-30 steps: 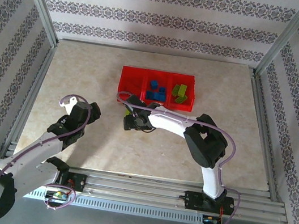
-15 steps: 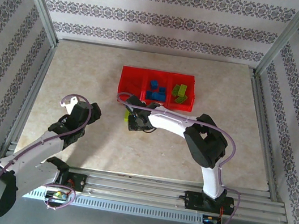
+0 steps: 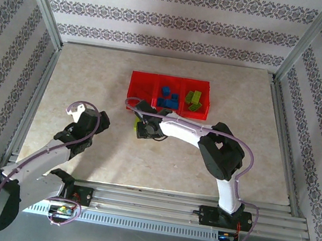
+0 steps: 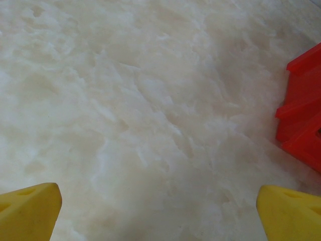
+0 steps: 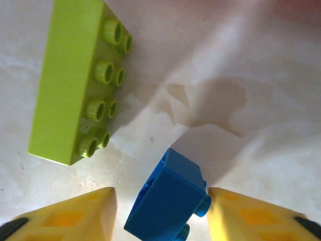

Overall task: Sort the legos into containers by color
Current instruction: Pick up the lego from the center of the table.

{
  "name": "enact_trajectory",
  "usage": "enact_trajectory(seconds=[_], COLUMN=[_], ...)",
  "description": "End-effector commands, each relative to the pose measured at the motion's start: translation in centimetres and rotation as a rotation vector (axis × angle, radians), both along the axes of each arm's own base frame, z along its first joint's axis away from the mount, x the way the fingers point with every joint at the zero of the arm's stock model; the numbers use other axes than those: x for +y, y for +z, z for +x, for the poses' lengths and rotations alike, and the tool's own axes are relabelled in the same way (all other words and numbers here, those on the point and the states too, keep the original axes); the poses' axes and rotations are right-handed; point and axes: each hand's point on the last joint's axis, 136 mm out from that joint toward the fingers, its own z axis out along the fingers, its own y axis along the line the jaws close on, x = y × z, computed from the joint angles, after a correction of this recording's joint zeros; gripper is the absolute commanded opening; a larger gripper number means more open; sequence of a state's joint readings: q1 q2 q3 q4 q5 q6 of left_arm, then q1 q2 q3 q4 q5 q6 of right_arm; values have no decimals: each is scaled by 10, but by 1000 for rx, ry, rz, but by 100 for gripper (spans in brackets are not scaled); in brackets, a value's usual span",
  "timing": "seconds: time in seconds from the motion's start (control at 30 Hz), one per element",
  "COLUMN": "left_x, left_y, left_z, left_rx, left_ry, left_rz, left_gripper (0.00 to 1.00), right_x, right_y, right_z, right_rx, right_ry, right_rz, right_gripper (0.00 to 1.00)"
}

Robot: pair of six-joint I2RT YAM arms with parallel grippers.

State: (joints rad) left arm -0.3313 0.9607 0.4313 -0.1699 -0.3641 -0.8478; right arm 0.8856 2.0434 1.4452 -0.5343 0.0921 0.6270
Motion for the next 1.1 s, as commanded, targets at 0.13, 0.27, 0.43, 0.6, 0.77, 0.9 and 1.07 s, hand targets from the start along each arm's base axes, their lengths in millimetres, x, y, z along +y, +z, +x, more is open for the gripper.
enact_trajectory(seconds=[0.13,0.27,0.43,0.6,0.77,0.9,1.07], left_x=[1,1,2,2,1,1,1], left_y=[9,8,8,8,7,8,7], left_z=[8,7,5,6,6,6,6], left_rx=[-37,-32,-35,-37,-34,-36,-35], left_ry=[21,21,25,23,20,20,19], left_rz=[-33,-31,-35,-38,-42,-44,-42], left_gripper=[100,100,100,100,100,100,100], right_x=[-10,-18,-31,-38,-37,-37,-39], right_y=[-6,-10,-13,-14,-15,-16,-18], right_z=[11,13,15,13,14,17,23], right_rx=[-18,-15,-12,-6,-5,-16,-21], right_ry=[-21,-35,-64,-79,-76,-68,-69], right_rz=[-64,-87,-106,-106,-101,-111,-122], right_gripper=[59,57,51,44,38,36,38])
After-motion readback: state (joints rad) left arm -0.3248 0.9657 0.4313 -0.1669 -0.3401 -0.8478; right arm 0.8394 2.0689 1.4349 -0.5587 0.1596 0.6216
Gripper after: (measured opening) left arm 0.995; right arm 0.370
